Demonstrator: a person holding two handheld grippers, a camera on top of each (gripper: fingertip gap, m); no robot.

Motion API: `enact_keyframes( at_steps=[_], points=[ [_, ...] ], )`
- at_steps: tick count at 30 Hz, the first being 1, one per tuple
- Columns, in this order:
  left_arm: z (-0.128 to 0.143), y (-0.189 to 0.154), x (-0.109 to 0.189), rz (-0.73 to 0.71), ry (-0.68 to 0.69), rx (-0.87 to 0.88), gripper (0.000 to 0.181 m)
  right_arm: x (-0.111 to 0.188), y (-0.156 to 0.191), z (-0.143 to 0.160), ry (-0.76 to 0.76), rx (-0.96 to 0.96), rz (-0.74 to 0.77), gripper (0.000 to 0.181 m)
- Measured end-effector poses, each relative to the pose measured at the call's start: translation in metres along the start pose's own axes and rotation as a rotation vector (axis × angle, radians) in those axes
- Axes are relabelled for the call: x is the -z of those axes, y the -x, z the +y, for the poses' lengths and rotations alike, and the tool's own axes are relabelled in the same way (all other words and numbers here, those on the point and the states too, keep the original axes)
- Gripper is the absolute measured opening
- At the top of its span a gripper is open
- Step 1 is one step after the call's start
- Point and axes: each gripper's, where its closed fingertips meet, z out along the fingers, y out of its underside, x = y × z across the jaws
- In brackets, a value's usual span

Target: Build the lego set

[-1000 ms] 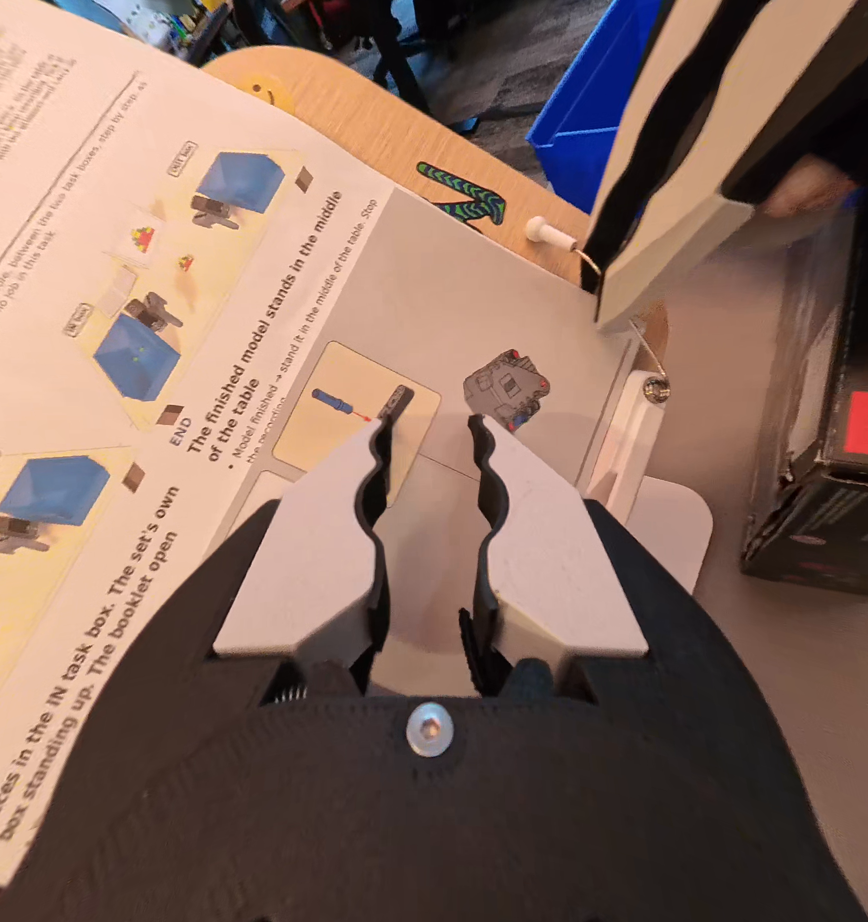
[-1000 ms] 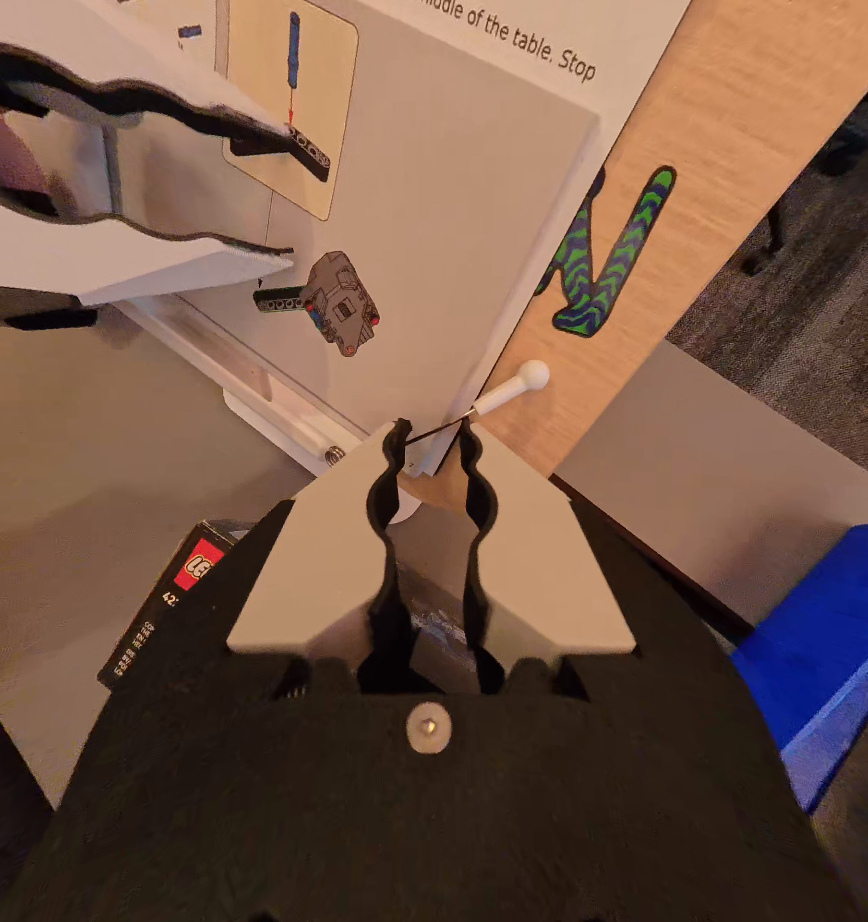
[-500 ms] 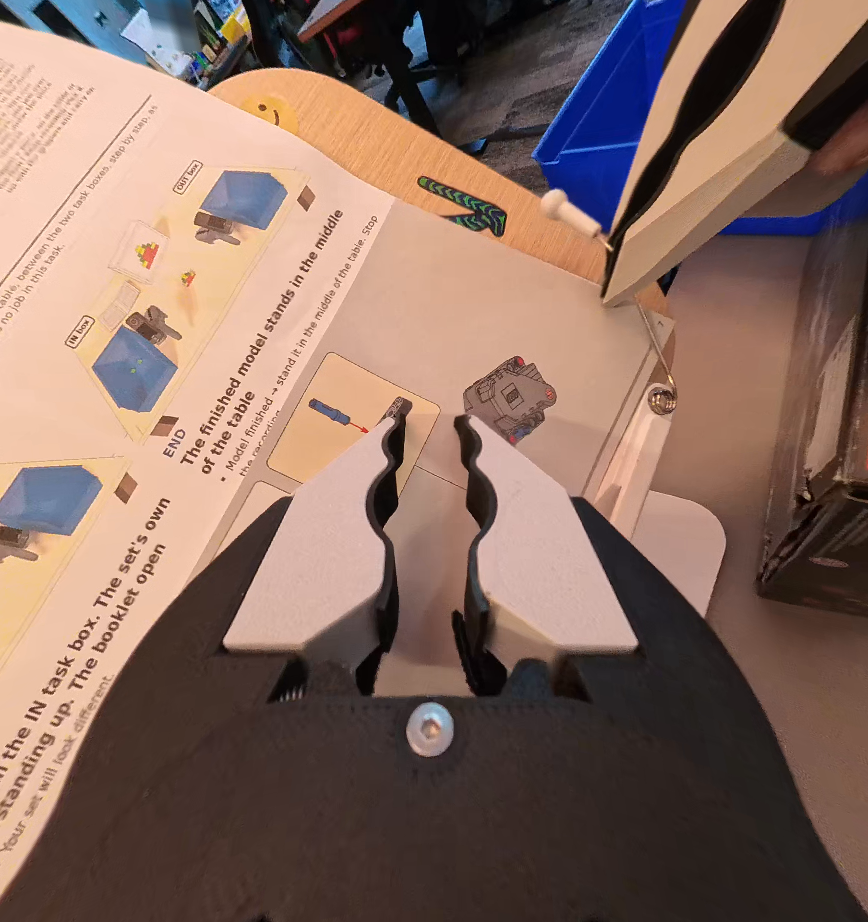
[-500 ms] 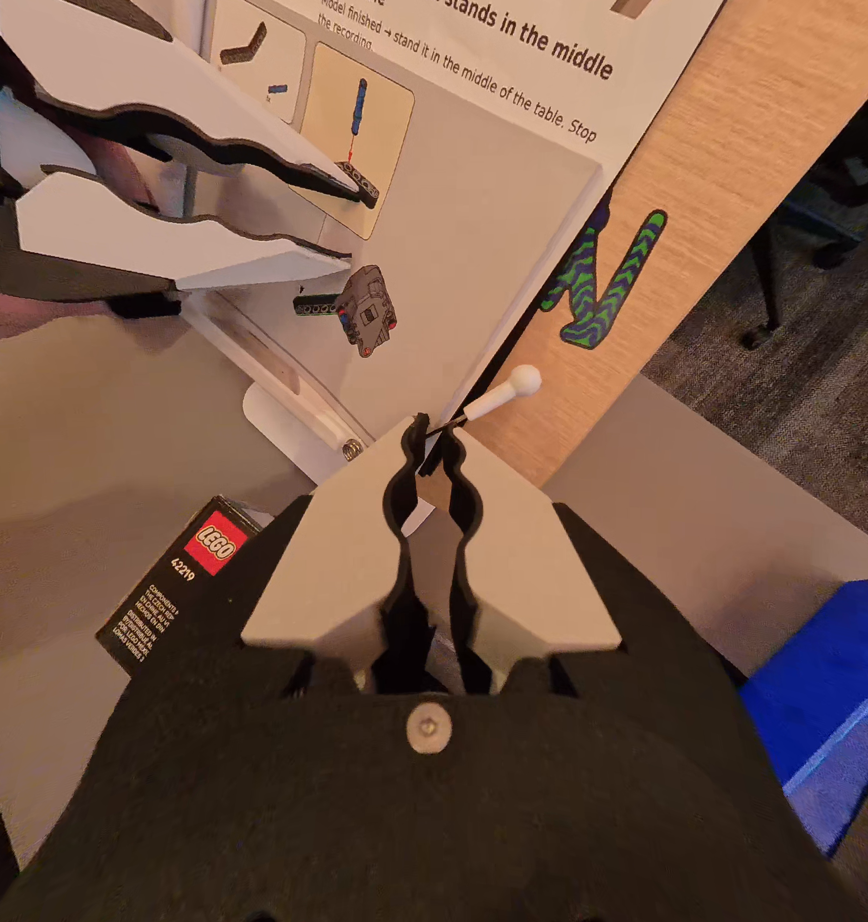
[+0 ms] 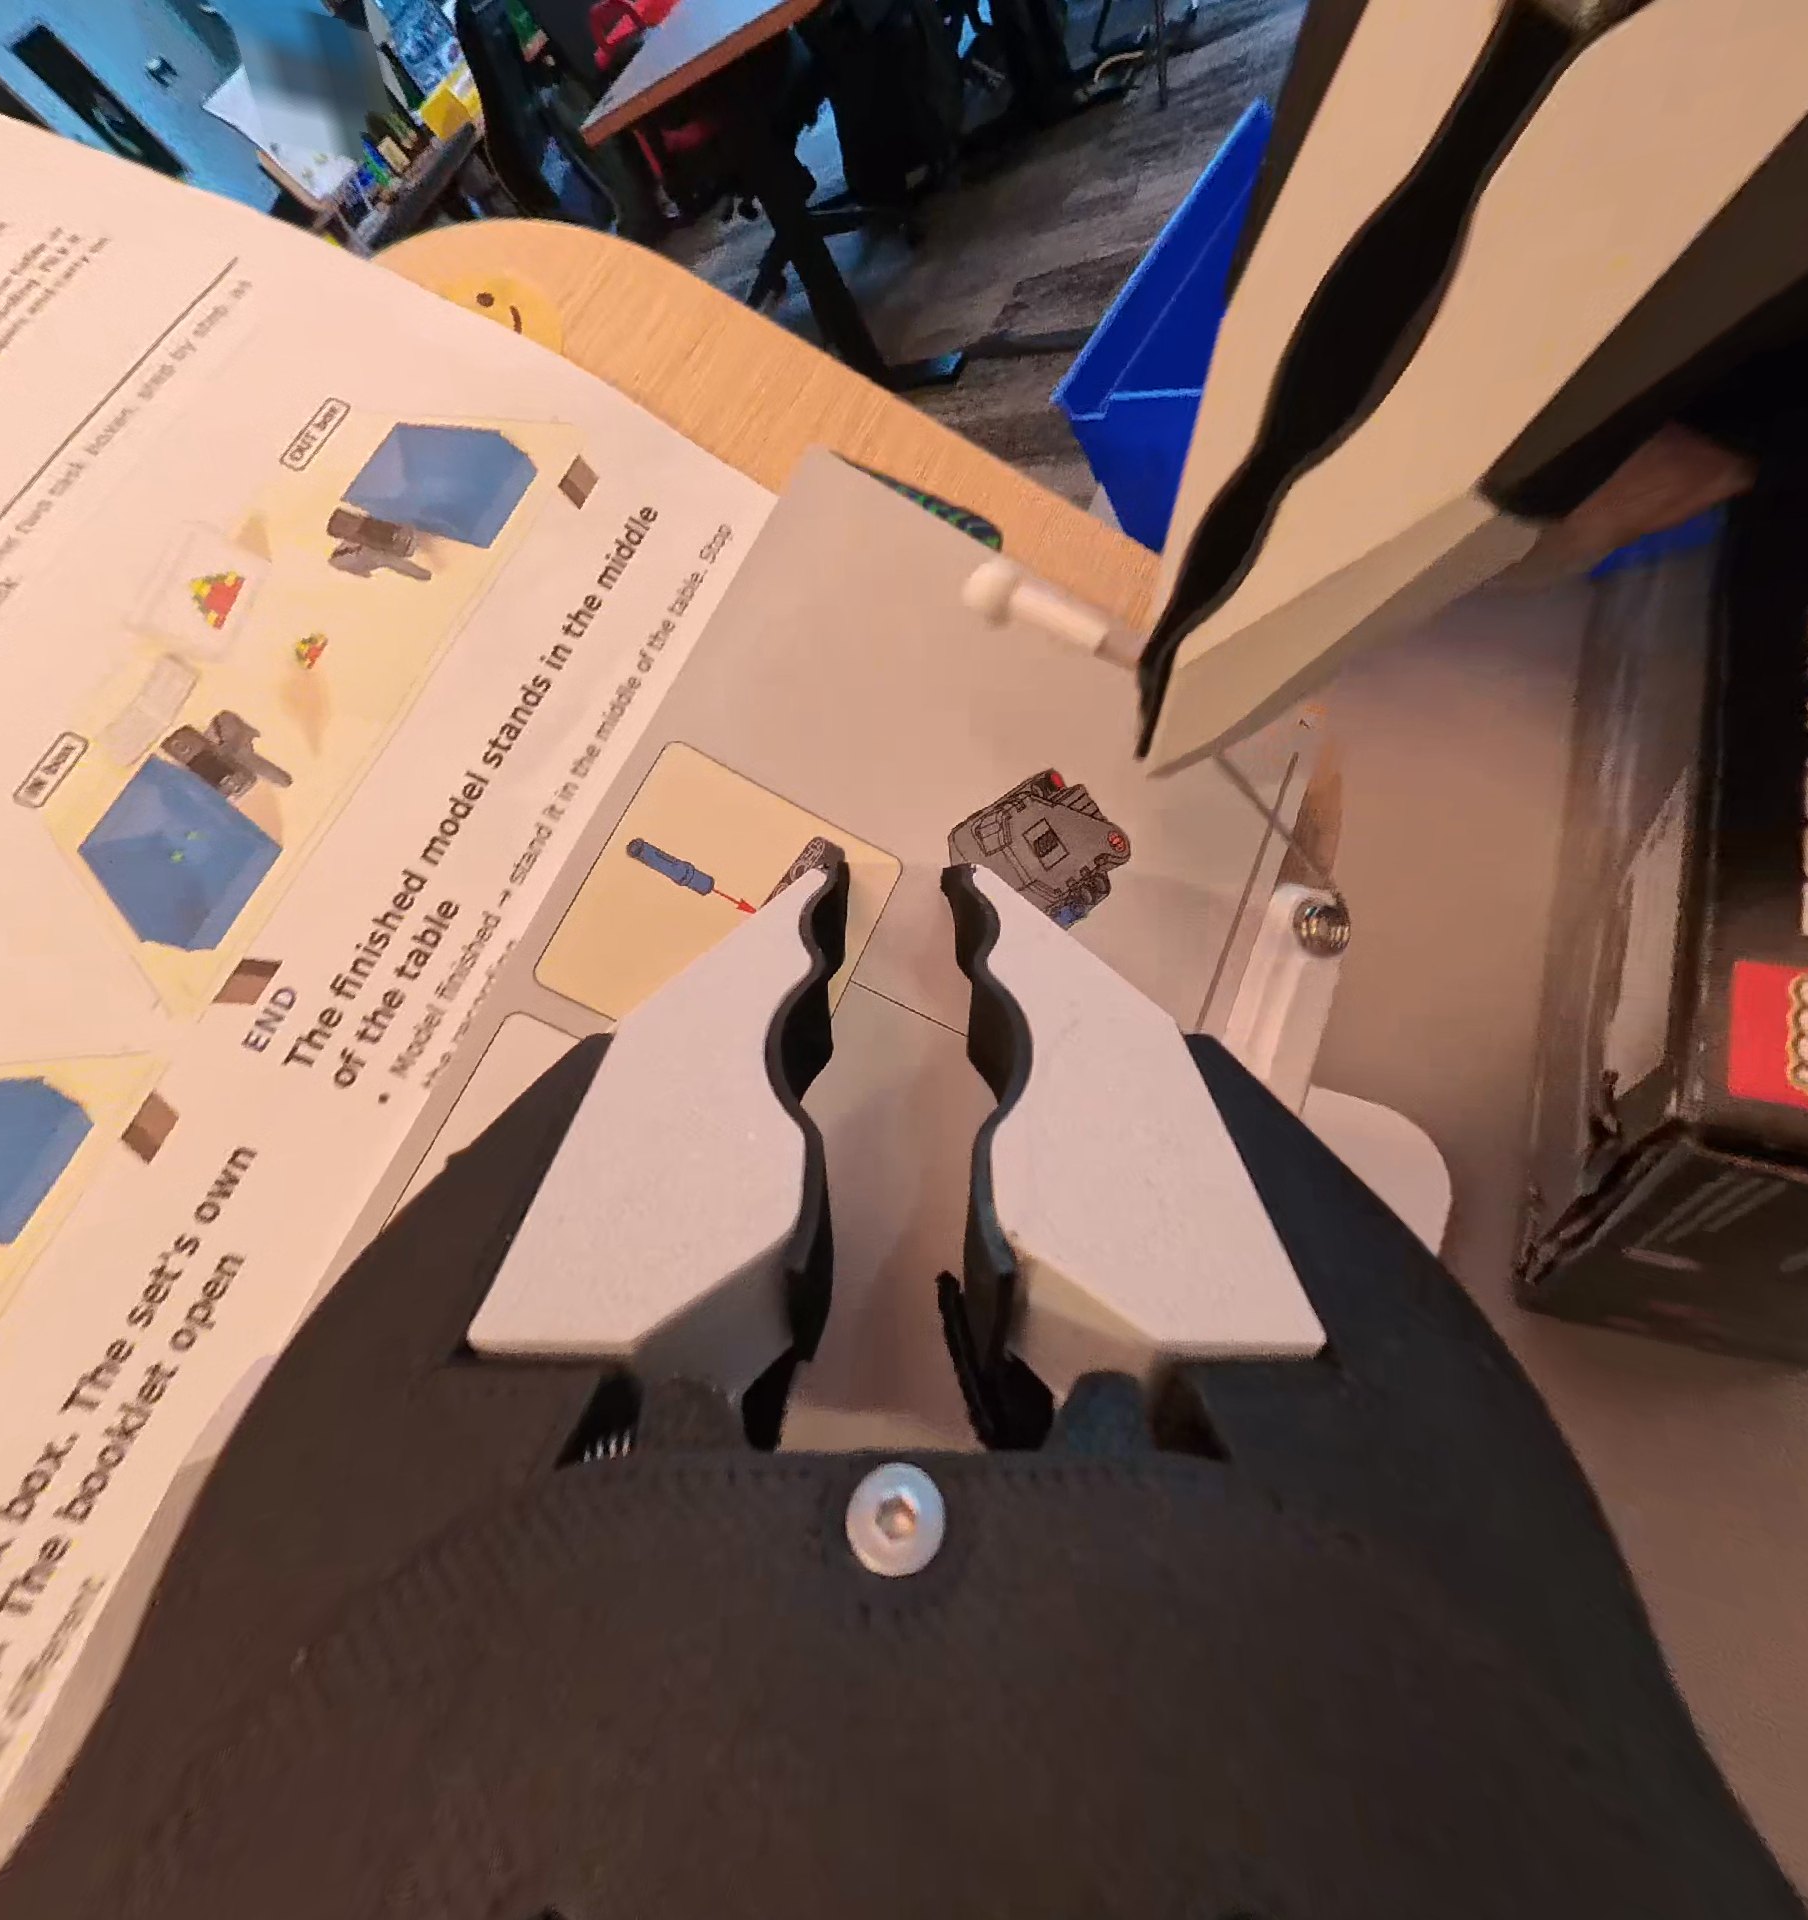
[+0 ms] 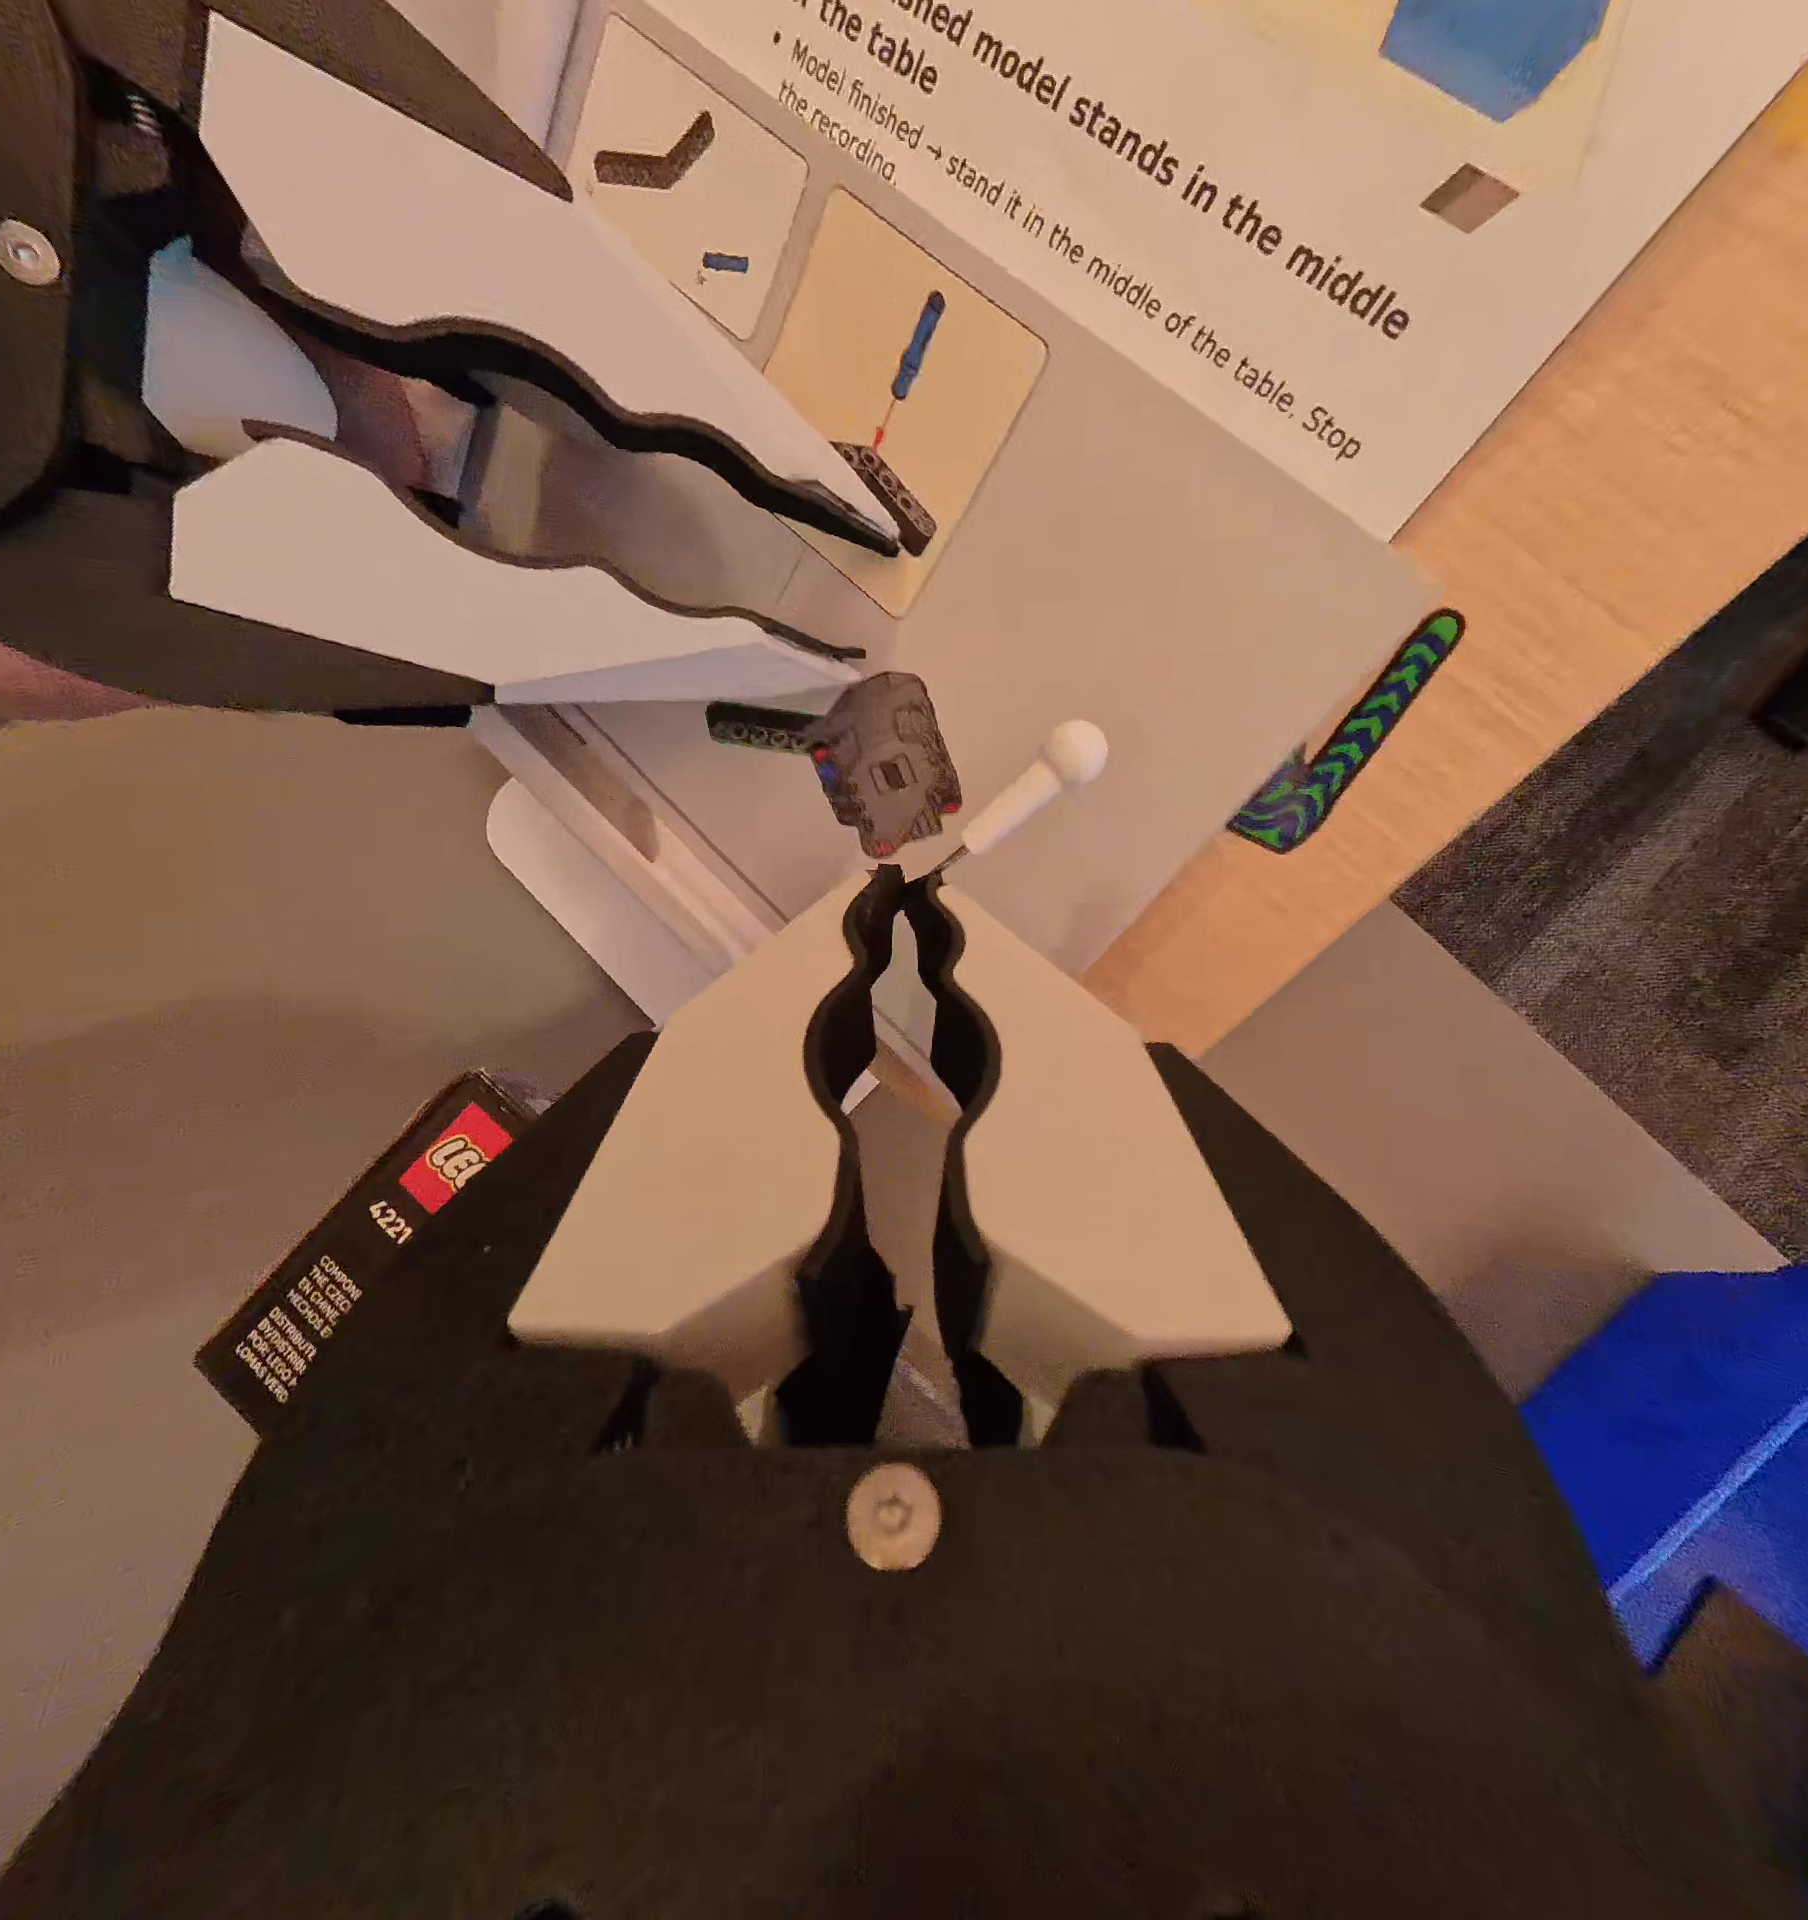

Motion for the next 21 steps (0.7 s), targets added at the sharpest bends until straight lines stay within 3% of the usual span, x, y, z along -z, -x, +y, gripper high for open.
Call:
enact_keyframes(
  at_steps=[5, 7, 9, 10, 11, 14, 16, 19, 21],
  points=[
    [-0.008, -0.007, -0.008, 0.029, -0.007, 0.007, 0.021, -0.009, -0.003, 0.000, 0.043, -0.018, -0.009, 0.003],
    [-0.009, -0.018, -0.007, 0.106, -0.016, 0.039, 0.027, -0.011, -0.003, 0.000, 0.039, -0.022, -0.015, 0.005],
    [-0.013, -0.023, 0.000, 0.122, -0.055, 0.024, 0.030, -0.008, -0.006, 0.001, 0.036, -0.035, -0.005, 0.017],
    [-0.019, -0.022, 0.010, 0.120, -0.097, 0.023, 0.030, -0.004, -0.009, -0.001, 0.023, -0.034, 0.015, 0.032],
    [-0.026, -0.018, 0.024, 0.114, -0.142, 0.039, 0.026, 0.001, -0.011, -0.002, 0.005, -0.025, 0.042, 0.042],
    [-0.040, 0.000, 0.082, 0.094, -0.261, 0.102, 0.023, 0.022, -0.010, -0.004, -0.026, 0.043, 0.122, 0.046],
    [-0.032, 0.017, 0.127, 0.036, -0.278, 0.115, 0.023, 0.039, -0.001, -0.006, -0.053, 0.110, 0.172, 0.048],
    [0.005, 0.048, 0.194, -0.067, -0.236, 0.165, 0.030, 0.062, 0.024, -0.005, -0.086, 0.198, 0.205, 0.045],
    [0.050, 0.066, 0.230, -0.136, -0.141, 0.198, 0.031, 0.073, 0.051, -0.001, -0.108, 0.253, 0.188, 0.041]
  ],
)
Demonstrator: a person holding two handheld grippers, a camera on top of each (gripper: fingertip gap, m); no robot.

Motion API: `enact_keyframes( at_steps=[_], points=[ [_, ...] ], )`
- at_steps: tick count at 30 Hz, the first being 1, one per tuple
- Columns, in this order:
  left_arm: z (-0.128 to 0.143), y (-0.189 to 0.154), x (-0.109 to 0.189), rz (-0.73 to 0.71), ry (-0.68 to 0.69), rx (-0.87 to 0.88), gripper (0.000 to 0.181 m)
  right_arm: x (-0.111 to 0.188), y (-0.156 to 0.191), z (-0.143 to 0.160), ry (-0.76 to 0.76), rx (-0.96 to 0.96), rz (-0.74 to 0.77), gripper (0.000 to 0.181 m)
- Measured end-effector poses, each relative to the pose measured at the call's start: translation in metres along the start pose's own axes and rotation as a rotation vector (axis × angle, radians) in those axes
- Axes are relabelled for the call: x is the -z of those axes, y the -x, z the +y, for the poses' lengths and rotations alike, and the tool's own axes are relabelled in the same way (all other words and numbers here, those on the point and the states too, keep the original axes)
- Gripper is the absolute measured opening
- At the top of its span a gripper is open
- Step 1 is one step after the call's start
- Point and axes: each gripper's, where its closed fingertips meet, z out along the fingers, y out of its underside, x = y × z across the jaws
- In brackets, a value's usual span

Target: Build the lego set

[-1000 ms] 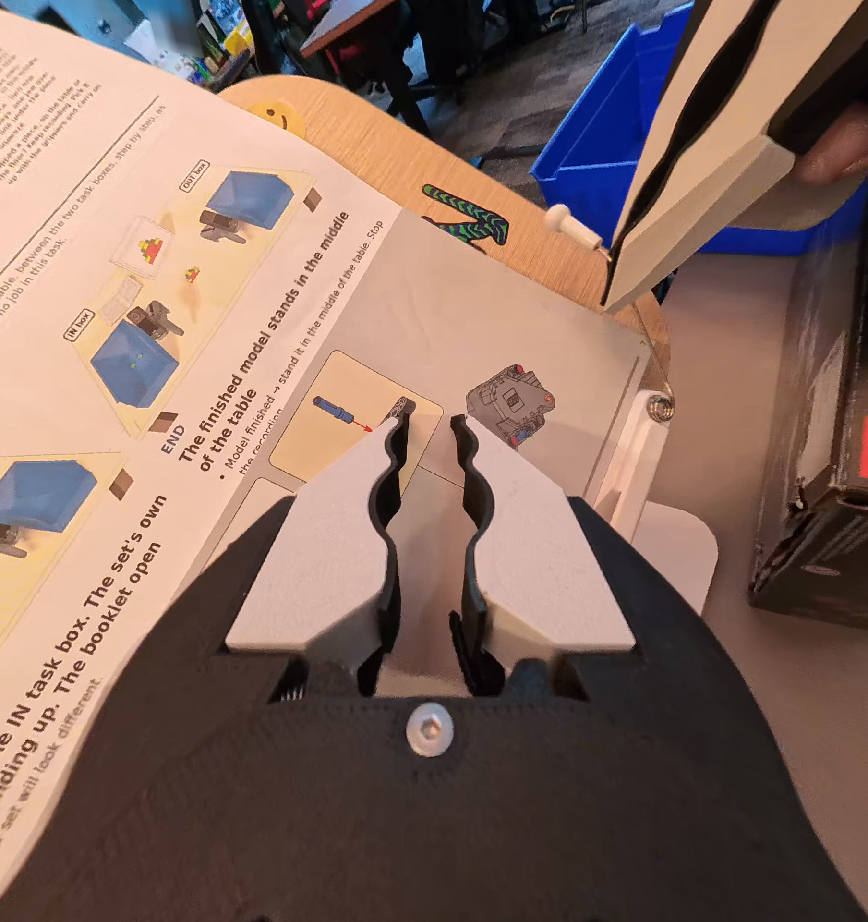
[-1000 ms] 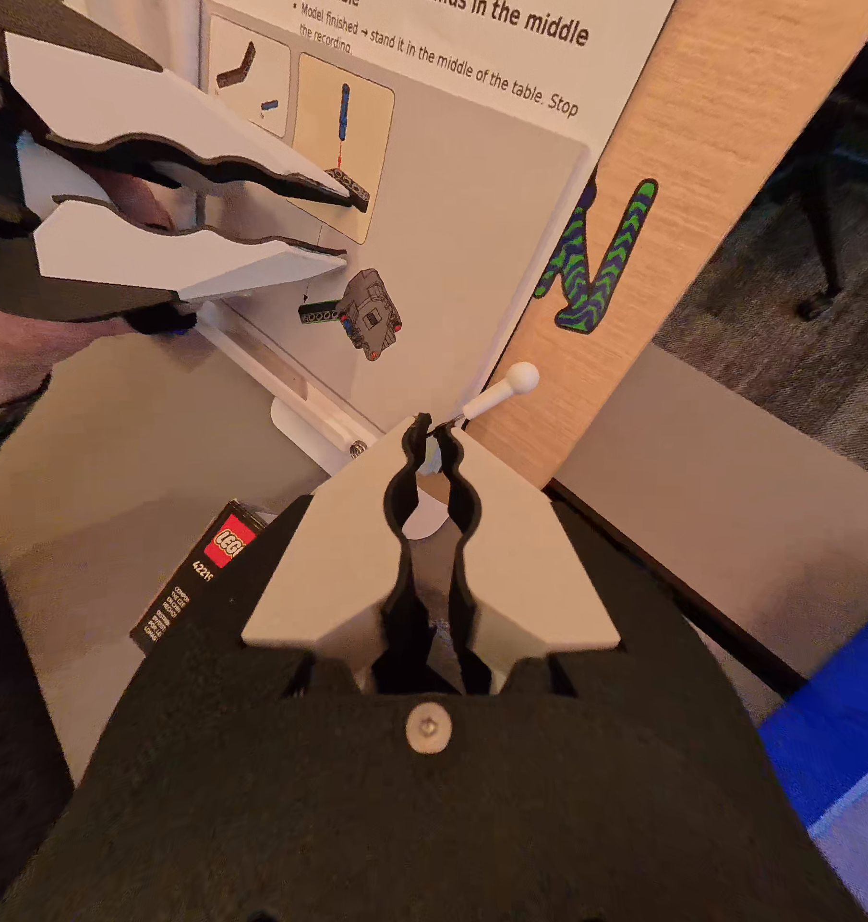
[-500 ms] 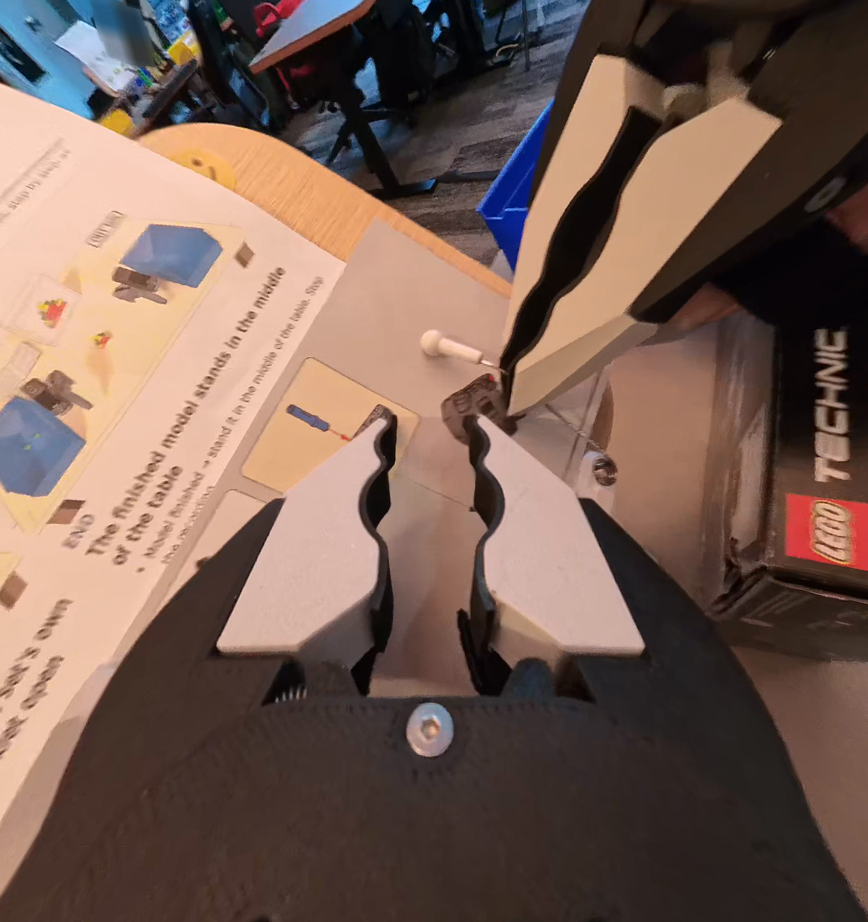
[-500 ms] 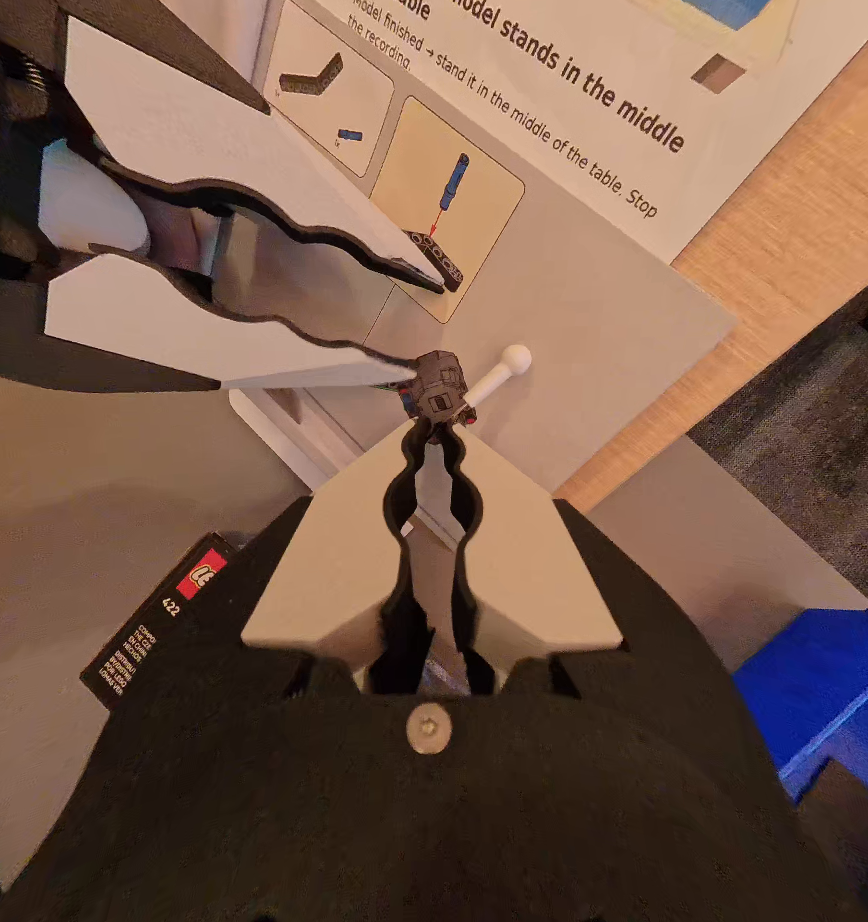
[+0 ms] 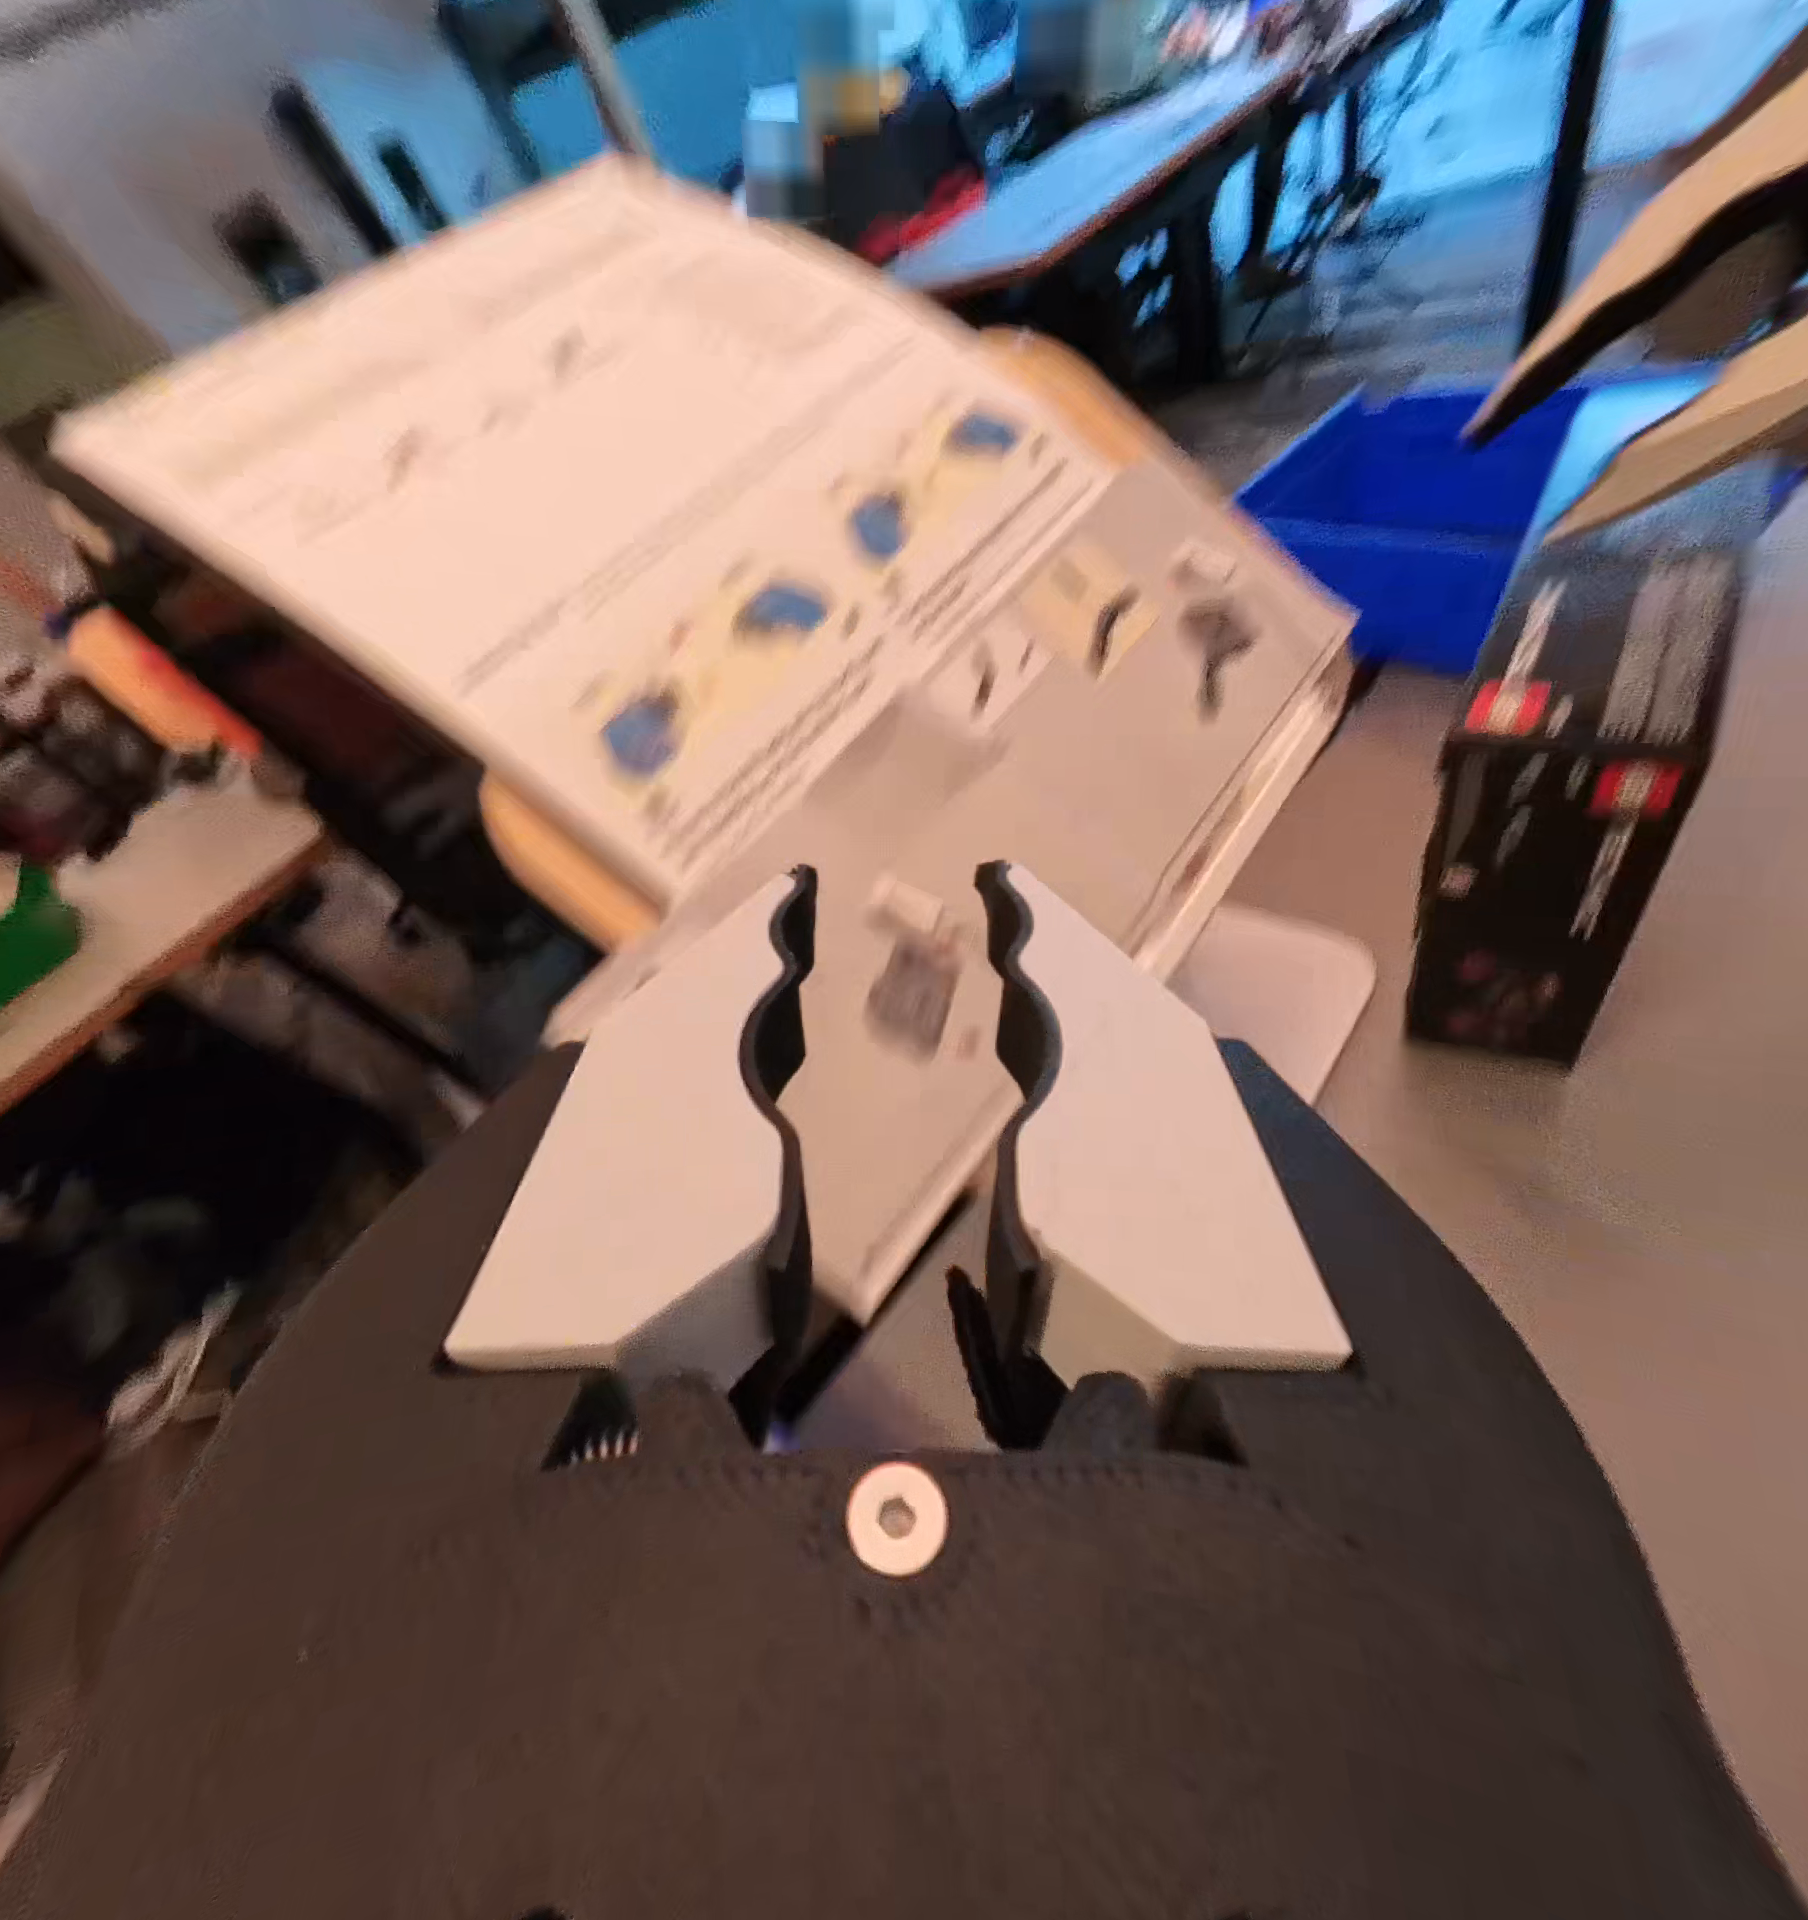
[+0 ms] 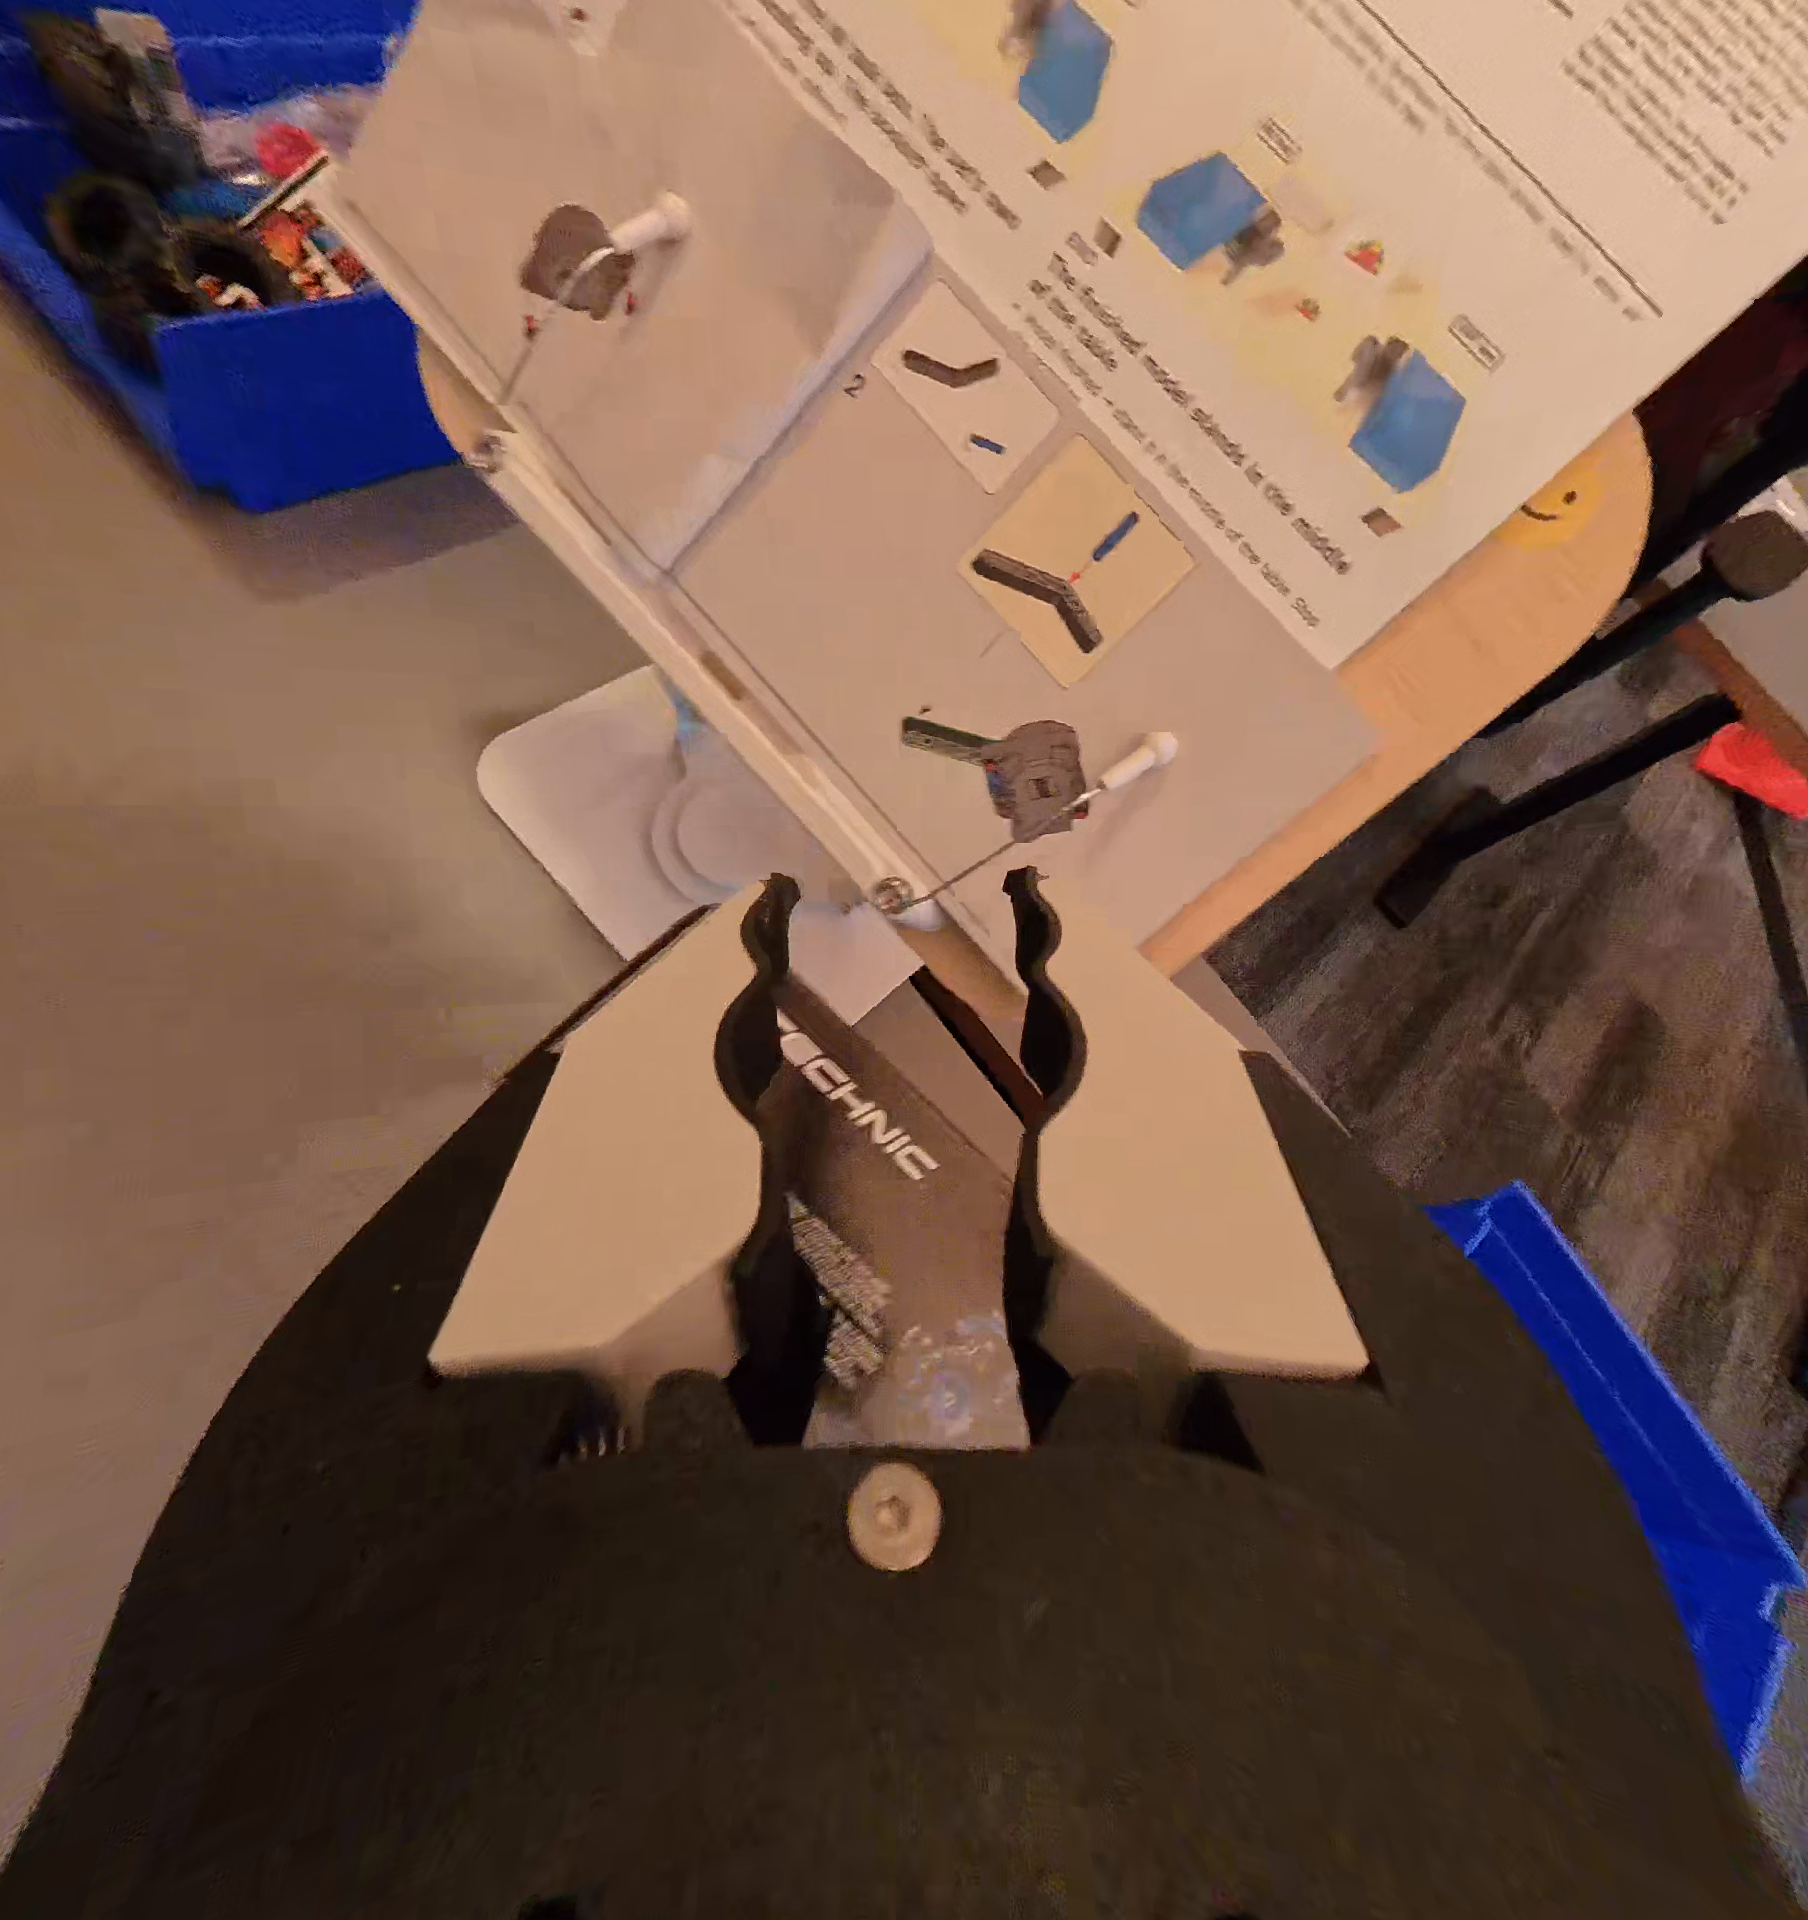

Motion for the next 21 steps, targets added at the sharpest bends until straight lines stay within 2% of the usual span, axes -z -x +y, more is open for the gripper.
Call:
enact_keyframes(
  at_steps=[4, 6, 11, 14, 16, 19, 21],
  points=[
    [0.099, 0.032, 0.050, -0.018, 0.255, 0.078, 0.038, 0.019, 0.076, 0.009, -0.014, 0.108, -0.144, 0.037],
    [0.146, 0.048, 0.067, -0.072, 0.371, 0.092, 0.042, 0.022, 0.130, 0.026, 0.013, 0.090, -0.314, 0.043],
    [0.228, 0.084, 0.084, -0.119, 0.512, 0.173, 0.049, 0.018, 0.275, 0.085, 0.141, 0.027, -0.721, 0.054],
    [0.259, 0.098, 0.083, -0.105, 0.564, 0.215, 0.051, 0.019, 0.362, 0.111, 0.188, 0.030, -0.922, 0.052],
    [0.267, 0.104, 0.081, -0.092, 0.567, 0.234, 0.050, 0.014, 0.405, 0.128, 0.232, 0.070, -0.982, 0.049],
    [0.272, 0.113, 0.077, -0.093, 0.563, 0.234, 0.048, 0.012, 0.450, 0.139, 0.265, 0.070, -1.081, 0.033],
    [0.274, 0.116, 0.074, -0.082, 0.558, 0.229, 0.048, 0.011, 0.460, 0.131, 0.232, 0.044, -1.102, 0.037]
  ],
)
